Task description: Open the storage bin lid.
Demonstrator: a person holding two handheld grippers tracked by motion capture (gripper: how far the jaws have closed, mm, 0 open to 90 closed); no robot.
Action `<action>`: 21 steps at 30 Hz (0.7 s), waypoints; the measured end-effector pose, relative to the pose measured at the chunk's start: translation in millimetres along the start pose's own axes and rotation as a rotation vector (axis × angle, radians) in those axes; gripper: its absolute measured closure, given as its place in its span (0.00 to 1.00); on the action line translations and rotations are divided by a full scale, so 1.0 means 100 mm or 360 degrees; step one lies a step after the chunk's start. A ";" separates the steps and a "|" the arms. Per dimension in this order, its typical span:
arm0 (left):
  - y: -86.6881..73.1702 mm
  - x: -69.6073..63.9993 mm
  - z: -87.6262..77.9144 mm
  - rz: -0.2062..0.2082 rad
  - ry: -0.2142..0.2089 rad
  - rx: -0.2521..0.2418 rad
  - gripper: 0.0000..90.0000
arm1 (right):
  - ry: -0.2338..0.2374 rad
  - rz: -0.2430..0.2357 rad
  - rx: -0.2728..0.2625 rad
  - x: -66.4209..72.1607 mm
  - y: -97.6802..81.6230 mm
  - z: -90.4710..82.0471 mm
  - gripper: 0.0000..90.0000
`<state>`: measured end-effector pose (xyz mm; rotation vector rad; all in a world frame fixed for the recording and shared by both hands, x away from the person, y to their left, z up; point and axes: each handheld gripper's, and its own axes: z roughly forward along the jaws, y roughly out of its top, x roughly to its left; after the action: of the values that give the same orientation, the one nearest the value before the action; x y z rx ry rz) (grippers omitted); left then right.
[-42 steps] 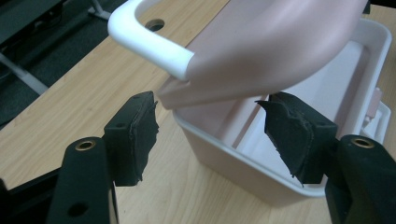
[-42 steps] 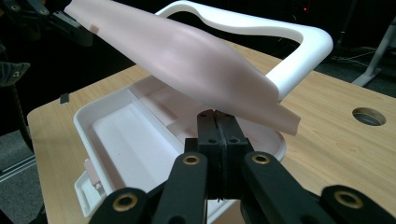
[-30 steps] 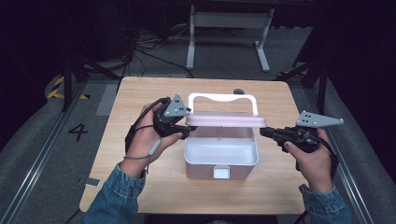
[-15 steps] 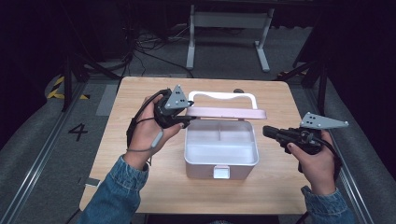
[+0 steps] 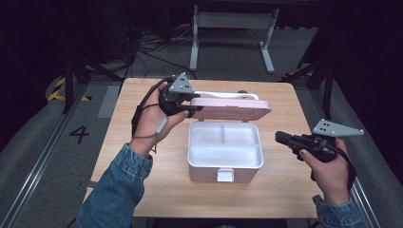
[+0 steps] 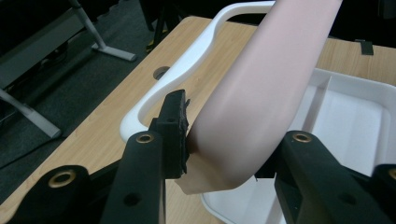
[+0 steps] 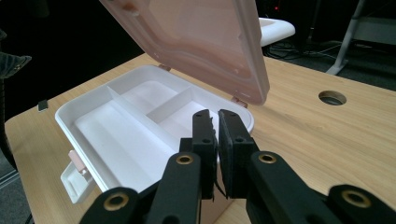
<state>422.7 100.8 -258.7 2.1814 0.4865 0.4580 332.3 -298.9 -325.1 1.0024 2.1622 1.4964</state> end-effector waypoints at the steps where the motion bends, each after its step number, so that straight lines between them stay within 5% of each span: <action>1: 0.00 0.02 0.01 -0.0013 -0.0007 -0.0010 0.72 | -0.0004 0.0002 0.0002 0.00 -0.01 -0.01 0.96; 21: 0.08 0.31 0.28 -0.0165 0.0009 -0.0062 0.71 | -0.0040 0.0034 0.0008 -0.05 -0.08 -0.07 0.94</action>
<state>464.4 93.4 -264.0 2.1069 0.5862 0.4138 328.4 -308.9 -330.1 1.0433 2.1460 1.4806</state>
